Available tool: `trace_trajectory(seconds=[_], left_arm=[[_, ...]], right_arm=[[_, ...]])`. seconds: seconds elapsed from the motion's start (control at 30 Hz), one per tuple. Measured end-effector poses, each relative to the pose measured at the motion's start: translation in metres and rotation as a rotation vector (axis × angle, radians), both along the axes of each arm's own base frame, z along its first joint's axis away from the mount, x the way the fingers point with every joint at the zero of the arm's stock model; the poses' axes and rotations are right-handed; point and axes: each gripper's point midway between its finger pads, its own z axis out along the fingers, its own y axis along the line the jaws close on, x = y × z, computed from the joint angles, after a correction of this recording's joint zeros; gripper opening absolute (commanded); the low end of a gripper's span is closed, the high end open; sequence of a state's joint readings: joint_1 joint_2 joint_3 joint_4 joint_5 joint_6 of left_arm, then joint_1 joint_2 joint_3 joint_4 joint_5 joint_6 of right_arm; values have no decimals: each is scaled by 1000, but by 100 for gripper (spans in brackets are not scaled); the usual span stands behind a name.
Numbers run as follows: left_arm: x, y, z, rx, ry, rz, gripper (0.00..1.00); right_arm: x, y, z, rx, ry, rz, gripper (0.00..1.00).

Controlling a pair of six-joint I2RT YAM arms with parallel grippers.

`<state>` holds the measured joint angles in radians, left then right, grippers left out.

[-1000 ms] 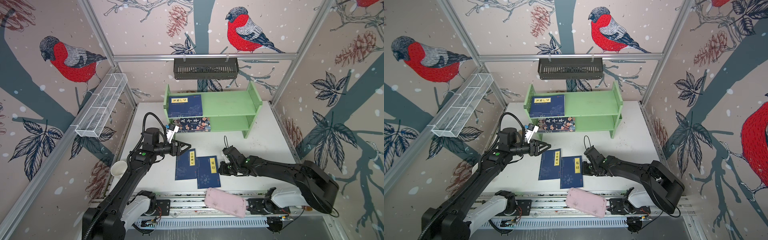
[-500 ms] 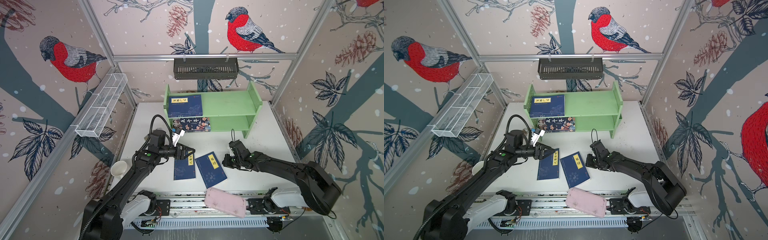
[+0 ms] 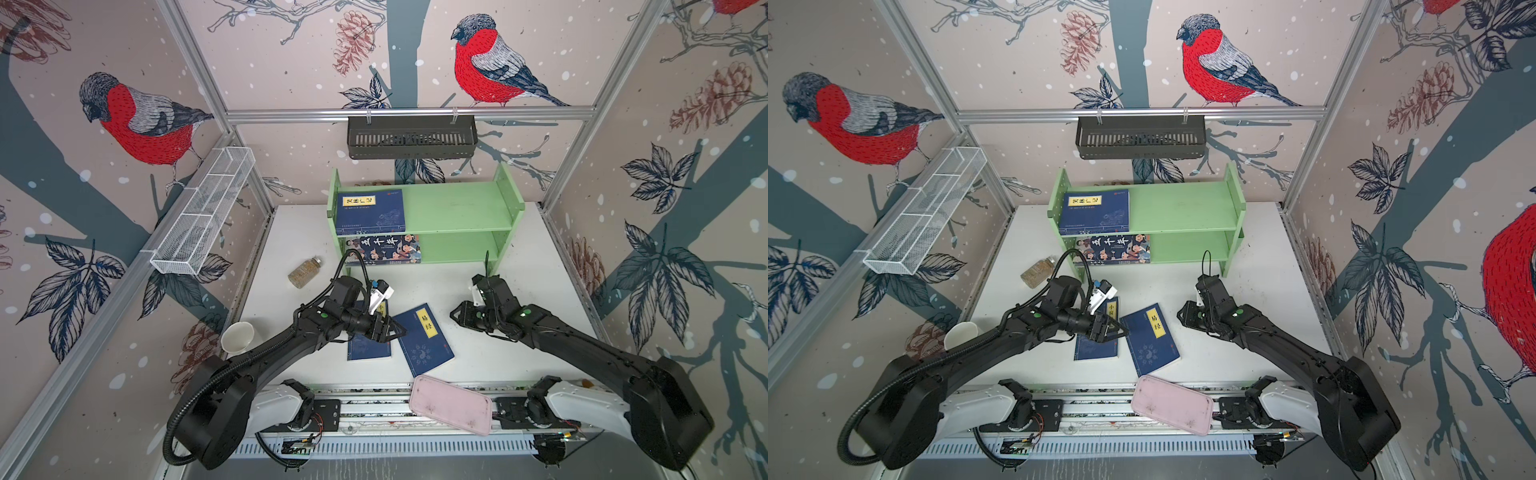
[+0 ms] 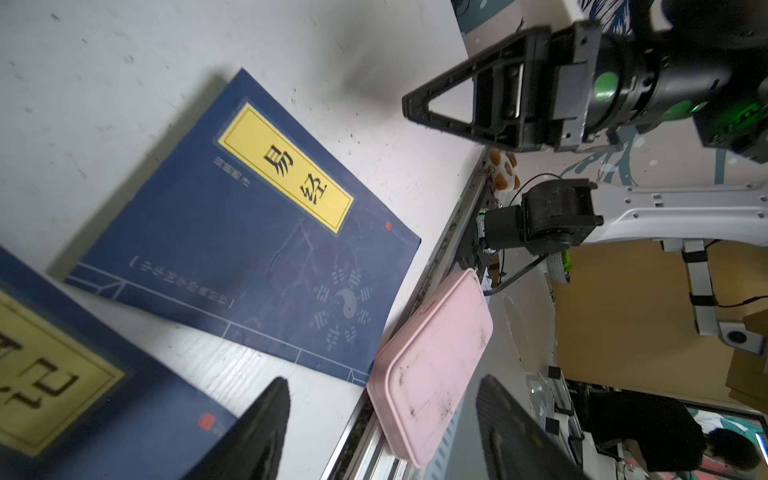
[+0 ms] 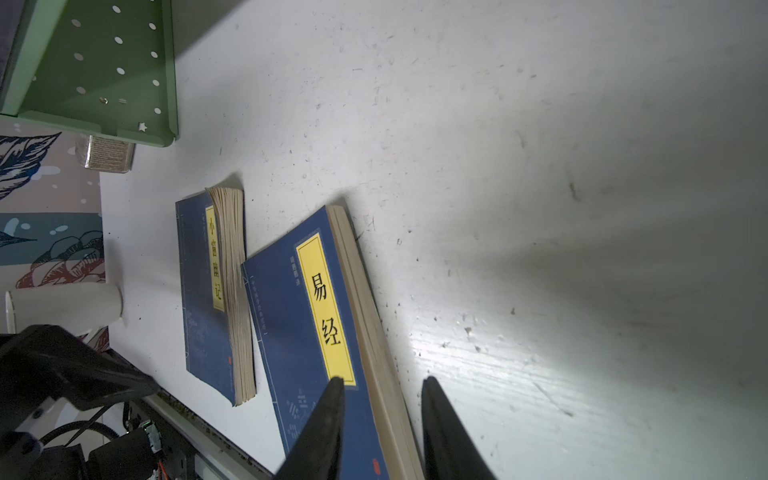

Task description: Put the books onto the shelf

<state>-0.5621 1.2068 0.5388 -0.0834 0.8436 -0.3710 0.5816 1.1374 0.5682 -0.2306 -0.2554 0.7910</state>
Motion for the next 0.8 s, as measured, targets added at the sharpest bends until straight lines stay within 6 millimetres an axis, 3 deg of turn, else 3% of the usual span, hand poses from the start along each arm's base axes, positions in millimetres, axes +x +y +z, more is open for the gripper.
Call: trace_trajectory(seconds=[0.3, 0.8], left_arm=[[-13, -4, -25, 13, 103, -6, 76], [-18, -14, -42, 26, 163, -15, 75]], right_arm=[[-6, 2, 5, 29, -2, 5, 40], [-23, 18, 9, 58, 2, 82, 45]])
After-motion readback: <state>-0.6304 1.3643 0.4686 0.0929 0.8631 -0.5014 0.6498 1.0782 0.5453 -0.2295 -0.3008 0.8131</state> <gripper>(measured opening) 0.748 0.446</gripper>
